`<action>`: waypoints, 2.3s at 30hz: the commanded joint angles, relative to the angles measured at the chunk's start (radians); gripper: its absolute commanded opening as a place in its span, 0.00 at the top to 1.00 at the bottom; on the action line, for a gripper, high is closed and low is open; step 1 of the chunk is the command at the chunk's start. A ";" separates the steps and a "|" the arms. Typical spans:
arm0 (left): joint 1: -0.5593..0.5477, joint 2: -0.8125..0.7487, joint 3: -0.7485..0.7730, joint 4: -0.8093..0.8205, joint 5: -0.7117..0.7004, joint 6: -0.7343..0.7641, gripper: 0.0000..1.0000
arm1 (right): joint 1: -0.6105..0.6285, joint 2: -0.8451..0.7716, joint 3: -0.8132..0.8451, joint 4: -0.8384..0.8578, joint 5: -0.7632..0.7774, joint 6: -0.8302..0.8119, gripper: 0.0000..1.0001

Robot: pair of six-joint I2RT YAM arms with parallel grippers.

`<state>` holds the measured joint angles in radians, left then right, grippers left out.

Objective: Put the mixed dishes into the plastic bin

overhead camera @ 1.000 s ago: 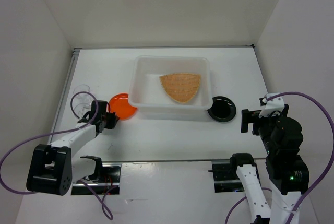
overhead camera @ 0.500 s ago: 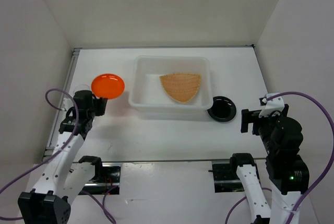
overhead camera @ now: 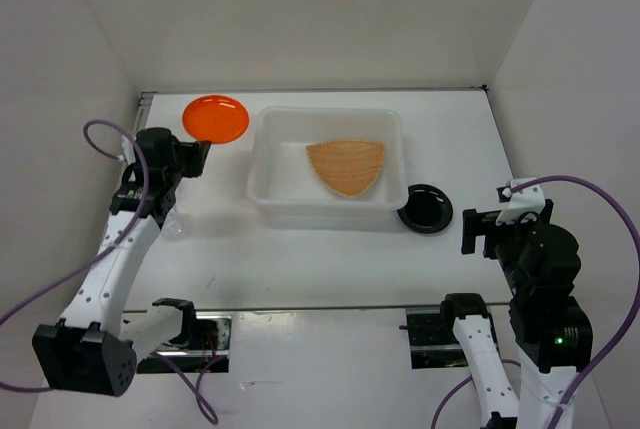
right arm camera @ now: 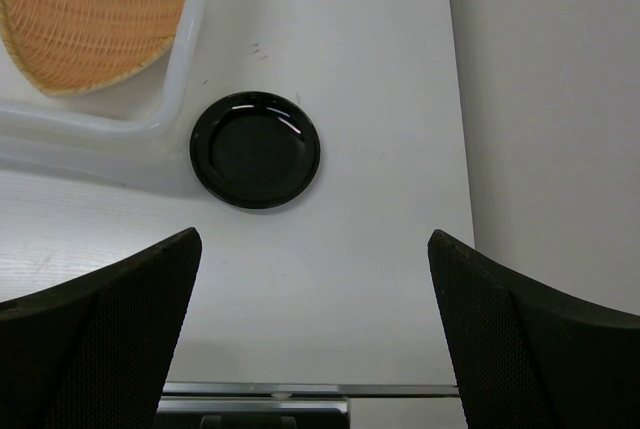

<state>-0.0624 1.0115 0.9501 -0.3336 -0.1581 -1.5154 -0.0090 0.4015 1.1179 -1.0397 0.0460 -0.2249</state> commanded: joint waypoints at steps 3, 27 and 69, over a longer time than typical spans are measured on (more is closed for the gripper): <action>-0.103 0.218 0.142 0.246 0.178 0.147 1.00 | 0.007 0.005 -0.004 0.046 0.006 0.004 0.02; -0.424 0.984 0.533 0.334 0.385 0.234 1.00 | 0.007 -0.013 -0.004 0.046 0.025 0.022 0.02; -0.300 0.038 0.294 -0.291 0.270 0.897 0.03 | -0.388 1.269 0.132 0.083 -0.402 -0.453 0.02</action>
<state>-0.3737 1.1088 1.2736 -0.6445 0.1078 -0.6365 -0.3695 1.6272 1.2491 -0.9360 -0.2325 -0.5724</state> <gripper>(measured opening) 0.970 0.983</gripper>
